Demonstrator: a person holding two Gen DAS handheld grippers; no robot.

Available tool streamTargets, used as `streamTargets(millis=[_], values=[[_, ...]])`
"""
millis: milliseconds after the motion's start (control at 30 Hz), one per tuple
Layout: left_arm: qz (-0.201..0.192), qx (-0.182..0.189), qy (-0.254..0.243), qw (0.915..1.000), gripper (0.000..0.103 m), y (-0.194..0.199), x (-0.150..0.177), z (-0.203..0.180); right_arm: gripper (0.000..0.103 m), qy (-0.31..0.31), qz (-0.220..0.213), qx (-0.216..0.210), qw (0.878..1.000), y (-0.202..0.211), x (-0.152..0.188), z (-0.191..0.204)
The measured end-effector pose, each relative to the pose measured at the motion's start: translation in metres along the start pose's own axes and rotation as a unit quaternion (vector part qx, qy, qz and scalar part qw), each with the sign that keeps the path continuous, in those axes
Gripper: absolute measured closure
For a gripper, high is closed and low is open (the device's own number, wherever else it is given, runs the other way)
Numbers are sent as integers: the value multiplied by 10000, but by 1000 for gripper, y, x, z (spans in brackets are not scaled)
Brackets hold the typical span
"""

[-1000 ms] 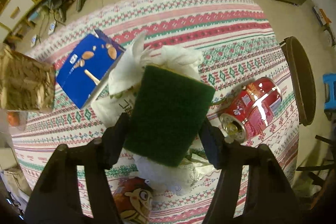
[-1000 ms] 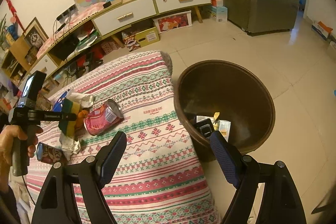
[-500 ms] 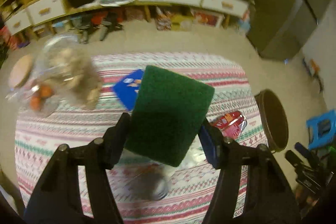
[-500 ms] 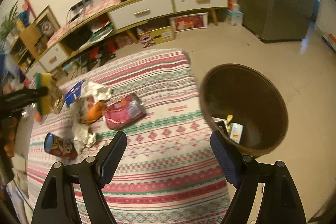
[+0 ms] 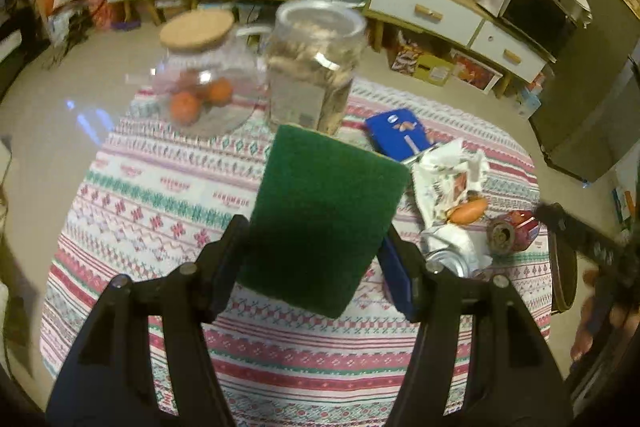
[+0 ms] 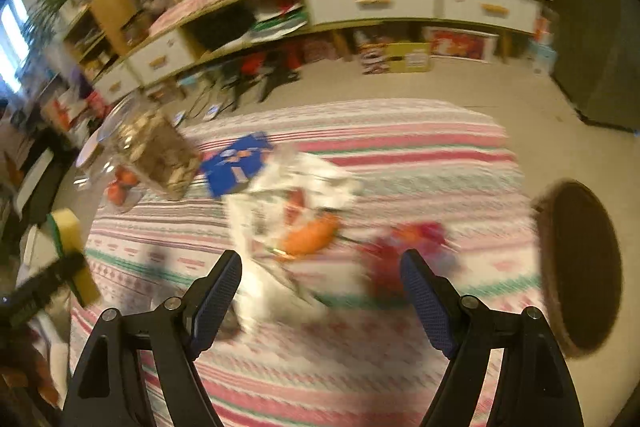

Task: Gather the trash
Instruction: 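Lift the sponge with left tool while right tool grasps the blue cracker box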

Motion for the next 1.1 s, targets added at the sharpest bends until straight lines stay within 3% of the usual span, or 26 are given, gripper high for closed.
streamTargets(millis=[200,300,367,633,833,867,1067,1100], values=[[111,7,301,9995,38,-12,4,21,19,1437,132,-65,9895,-55,-20,77],[196,70,438,9988,38,-19,5,30,7,2032,189,202,9788,-84,-20,94],[242,2,397,9989,38,-25,4,33,1,2159,302,233,9757,-101,-21,99],[321,55,365,9988,38,-34,0,34,0,2150,730,452,9728,-147,-33,99],[335,72,348,9988,38,-36,-1,33,0,2329,1073,936,9620,-173,-27,89],[337,68,336,9988,38,-36,-1,32,2,2306,1100,918,9625,-175,-26,87],[335,75,266,9991,38,-35,-1,26,57,2174,818,713,9700,-161,-32,91],[334,90,278,9990,38,-35,-1,26,61,2122,731,666,9722,-154,-34,93]])
Point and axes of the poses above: each gripper's, at about its wrist camera, not at the fingertips, and y roughly against the way its jaws point, z to its left, x to its underside, the point moved 9 cm from there along -y, roughly the way its jaws point, and after that the axes turned 10 degrees about -y, right-handed, at the moved point
